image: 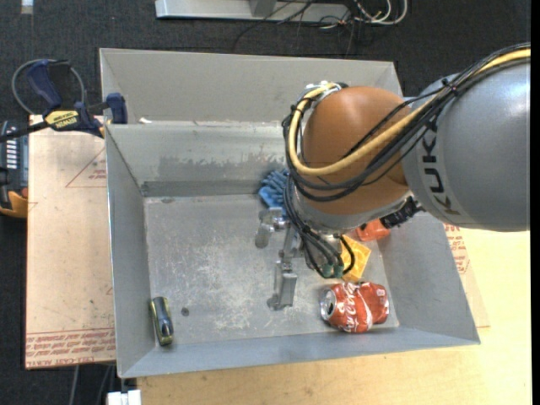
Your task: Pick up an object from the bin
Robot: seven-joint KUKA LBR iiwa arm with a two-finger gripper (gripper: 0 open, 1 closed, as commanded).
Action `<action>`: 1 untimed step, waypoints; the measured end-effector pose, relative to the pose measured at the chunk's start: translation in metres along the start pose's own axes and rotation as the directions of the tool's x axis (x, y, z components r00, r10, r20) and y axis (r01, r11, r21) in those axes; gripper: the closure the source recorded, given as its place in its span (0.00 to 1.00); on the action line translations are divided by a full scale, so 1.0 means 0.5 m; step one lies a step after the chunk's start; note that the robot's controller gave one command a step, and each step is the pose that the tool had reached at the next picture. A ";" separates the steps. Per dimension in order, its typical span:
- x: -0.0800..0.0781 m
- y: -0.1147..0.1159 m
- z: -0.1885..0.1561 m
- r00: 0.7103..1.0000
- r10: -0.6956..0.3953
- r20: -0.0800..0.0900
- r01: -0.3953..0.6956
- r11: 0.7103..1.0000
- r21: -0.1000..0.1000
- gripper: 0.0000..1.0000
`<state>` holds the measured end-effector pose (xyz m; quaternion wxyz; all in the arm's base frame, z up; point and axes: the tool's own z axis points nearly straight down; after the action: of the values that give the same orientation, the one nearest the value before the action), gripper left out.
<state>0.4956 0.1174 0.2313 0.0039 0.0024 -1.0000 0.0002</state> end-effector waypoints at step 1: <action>-0.003 -0.002 -0.009 1.000 0.005 0.008 -0.005 1.000 -0.001 0.00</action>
Offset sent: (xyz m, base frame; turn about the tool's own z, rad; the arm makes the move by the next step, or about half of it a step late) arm -0.0147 -0.0151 -0.1613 -0.4171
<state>0.4970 0.1164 0.2357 0.0000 -0.0003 -1.0000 -0.0005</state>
